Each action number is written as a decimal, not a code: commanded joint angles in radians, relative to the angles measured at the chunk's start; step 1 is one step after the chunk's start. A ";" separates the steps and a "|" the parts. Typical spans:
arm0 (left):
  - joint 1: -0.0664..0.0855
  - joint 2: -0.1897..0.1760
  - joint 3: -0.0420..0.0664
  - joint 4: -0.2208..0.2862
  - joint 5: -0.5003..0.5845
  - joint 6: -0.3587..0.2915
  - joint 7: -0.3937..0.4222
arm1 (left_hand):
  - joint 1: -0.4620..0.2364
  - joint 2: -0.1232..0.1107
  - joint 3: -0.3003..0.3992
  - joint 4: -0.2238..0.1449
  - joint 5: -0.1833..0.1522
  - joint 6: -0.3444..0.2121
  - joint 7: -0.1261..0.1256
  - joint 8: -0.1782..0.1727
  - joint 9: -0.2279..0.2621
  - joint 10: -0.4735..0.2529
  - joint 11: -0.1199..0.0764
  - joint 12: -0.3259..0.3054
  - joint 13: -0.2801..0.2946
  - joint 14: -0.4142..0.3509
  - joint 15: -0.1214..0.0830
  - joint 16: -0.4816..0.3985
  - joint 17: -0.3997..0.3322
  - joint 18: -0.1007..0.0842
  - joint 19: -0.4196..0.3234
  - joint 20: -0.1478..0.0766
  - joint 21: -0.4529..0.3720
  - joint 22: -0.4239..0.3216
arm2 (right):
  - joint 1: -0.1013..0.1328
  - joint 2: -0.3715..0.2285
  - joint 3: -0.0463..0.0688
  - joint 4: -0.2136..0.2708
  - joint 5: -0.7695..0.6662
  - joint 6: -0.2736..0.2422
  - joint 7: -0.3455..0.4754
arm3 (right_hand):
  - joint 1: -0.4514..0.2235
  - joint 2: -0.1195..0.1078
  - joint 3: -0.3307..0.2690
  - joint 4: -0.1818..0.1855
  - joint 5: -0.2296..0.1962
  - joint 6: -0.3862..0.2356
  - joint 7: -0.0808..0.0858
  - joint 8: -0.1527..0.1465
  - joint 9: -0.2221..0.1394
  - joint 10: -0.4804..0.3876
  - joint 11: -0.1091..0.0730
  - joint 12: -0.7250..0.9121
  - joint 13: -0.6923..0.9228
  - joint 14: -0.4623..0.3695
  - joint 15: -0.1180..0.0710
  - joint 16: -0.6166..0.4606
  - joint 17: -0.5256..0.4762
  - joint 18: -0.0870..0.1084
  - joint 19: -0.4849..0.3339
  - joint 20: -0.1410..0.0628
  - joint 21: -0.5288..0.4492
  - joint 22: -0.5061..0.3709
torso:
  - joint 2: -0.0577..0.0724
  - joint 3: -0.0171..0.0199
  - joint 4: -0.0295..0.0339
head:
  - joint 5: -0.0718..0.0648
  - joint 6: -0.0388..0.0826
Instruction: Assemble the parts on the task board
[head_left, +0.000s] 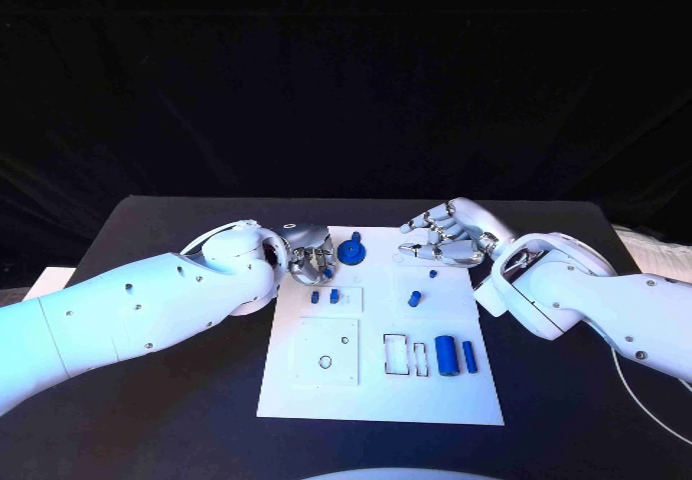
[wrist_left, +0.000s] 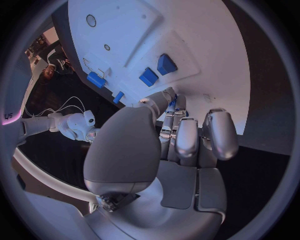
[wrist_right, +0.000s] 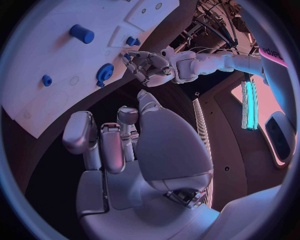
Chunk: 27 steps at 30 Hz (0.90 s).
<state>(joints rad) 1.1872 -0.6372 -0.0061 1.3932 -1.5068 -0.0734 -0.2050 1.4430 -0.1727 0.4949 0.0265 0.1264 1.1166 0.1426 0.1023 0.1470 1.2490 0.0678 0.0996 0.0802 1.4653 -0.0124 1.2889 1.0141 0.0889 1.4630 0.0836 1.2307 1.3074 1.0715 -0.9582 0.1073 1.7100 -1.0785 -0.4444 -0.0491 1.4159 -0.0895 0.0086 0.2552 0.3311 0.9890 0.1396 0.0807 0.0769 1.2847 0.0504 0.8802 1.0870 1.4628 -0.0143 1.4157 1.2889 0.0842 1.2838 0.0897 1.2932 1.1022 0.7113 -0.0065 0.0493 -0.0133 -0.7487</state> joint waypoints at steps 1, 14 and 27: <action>-0.001 0.004 0.000 0.000 -0.006 0.015 -0.006 | -0.010 0.003 0.005 -0.001 -0.004 0.007 -0.001 -0.006 -0.001 0.009 0.000 -0.006 0.002 0.018 -0.005 0.006 -0.002 -0.015 0.008 0.000 0.003 0.038 | -0.001 0.001 0.000 0.001 -0.004 0.016 0.006 | 0.002 0.011 -0.003 -0.002 0.004 0.006 0.001 -0.003 -0.001 -0.003 0.001 0.001 0.001 0.048 -0.007 -0.007 0.000 0.017 -0.007 -0.001 -0.007 0.000 | 0.000 0.0003 -0.0001 | 0.000 -0.001; -0.001 0.015 0.000 -0.011 -0.006 0.040 -0.020 | -0.016 0.000 0.004 -0.001 -0.005 0.003 -0.001 -0.011 -0.004 0.005 0.001 -0.012 0.001 0.017 -0.005 0.005 -0.007 -0.015 0.007 0.000 0.003 0.038 | -0.001 0.000 0.000 0.002 -0.004 0.019 0.004 | 0.002 0.012 -0.004 -0.002 0.005 0.006 0.001 -0.003 -0.001 -0.002 0.001 0.003 0.002 0.048 -0.007 -0.008 0.000 0.017 -0.006 -0.001 -0.007 0.000 | 0.000 0.0005 -0.0005 | -0.004 -0.002; -0.001 0.017 0.000 -0.017 -0.006 0.035 -0.028 | -0.033 -0.011 0.011 -0.004 -0.005 -0.030 0.013 -0.038 -0.020 -0.028 0.015 -0.037 -0.007 0.012 0.006 0.003 -0.025 -0.015 0.003 0.007 -0.003 0.038 | -0.001 0.000 0.000 0.002 -0.004 0.022 0.003 | 0.002 0.012 -0.004 -0.002 0.005 0.006 0.001 -0.003 -0.001 -0.002 0.001 0.003 0.002 0.048 -0.007 -0.008 0.000 0.017 -0.006 -0.001 -0.007 0.000 | 0.000 0.0001 0.0005 | -0.005 -0.003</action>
<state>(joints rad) 1.1870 -0.6222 -0.0065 1.3759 -1.5087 -0.0514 -0.2268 1.4220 -0.1856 0.5008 0.0206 0.1264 1.0910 0.1569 0.0709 0.1273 1.2270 0.0823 0.0653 0.0735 1.4653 -0.0124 1.2888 0.9899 0.0892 1.4631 0.0837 1.2314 1.3073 1.0710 -0.9589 0.1073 1.7108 -1.0783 -0.4367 -0.0502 1.4159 -0.0895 0.0086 0.2552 0.3311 0.9890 0.1396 0.0807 0.0769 1.2847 0.0504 0.8802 1.0869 1.4628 -0.0144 1.4117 1.2889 0.0843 1.2838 0.0897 1.2897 1.1022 0.7109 -0.0063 0.0493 -0.0185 -0.7515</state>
